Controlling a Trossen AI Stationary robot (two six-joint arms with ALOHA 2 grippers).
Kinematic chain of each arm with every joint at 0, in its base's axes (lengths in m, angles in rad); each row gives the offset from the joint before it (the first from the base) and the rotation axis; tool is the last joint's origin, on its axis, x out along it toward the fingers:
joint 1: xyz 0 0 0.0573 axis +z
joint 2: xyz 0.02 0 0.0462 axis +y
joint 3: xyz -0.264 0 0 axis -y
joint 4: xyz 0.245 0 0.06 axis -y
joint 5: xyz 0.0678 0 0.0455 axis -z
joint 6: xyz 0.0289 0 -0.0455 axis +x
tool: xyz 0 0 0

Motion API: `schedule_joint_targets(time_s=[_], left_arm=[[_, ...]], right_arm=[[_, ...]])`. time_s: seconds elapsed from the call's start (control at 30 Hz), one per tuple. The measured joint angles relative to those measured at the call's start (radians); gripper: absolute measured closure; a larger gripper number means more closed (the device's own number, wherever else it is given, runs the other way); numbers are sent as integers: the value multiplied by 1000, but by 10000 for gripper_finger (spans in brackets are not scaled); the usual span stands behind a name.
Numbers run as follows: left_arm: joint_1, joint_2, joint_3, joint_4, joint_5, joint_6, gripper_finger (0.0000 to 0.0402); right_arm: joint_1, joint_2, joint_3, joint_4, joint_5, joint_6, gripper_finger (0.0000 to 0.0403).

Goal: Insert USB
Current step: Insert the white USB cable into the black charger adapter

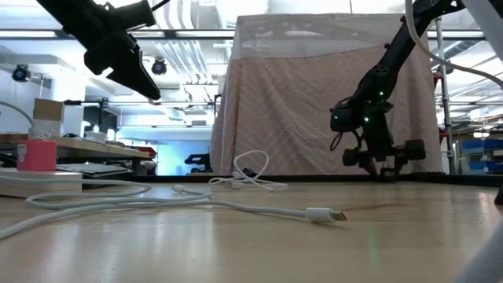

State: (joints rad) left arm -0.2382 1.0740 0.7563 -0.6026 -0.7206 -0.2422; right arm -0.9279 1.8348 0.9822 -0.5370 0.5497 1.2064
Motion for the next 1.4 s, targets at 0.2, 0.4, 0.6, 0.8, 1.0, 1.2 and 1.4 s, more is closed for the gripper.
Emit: schedule_joint_targets(time_s=[0.2,0.4,0.6,0.8,1.0,1.2,1.4], left_arm=[[0,4,0,10,0,5,192],[0,27,0,18,0,8,205],[0,51,0,35,-1,25,216],[0,70,0,37,-2,33,219],[0,81,0,44,-2,43,211],[0,85,0,44,-2,51,201],[1,85,0,44,-2,51,195]], right_arm=[[65,-5,19,0,-56,-113,203],[181,-8,31,-2,-134,-294,203],[229,-57,43,-99,-18,-252,201],[110,-93,41,-144,19,-214,202],[35,-91,41,-110,18,-225,191],[-26,-90,39,-83,-2,-184,173],[-76,-90,39,-42,-64,-388,146]])
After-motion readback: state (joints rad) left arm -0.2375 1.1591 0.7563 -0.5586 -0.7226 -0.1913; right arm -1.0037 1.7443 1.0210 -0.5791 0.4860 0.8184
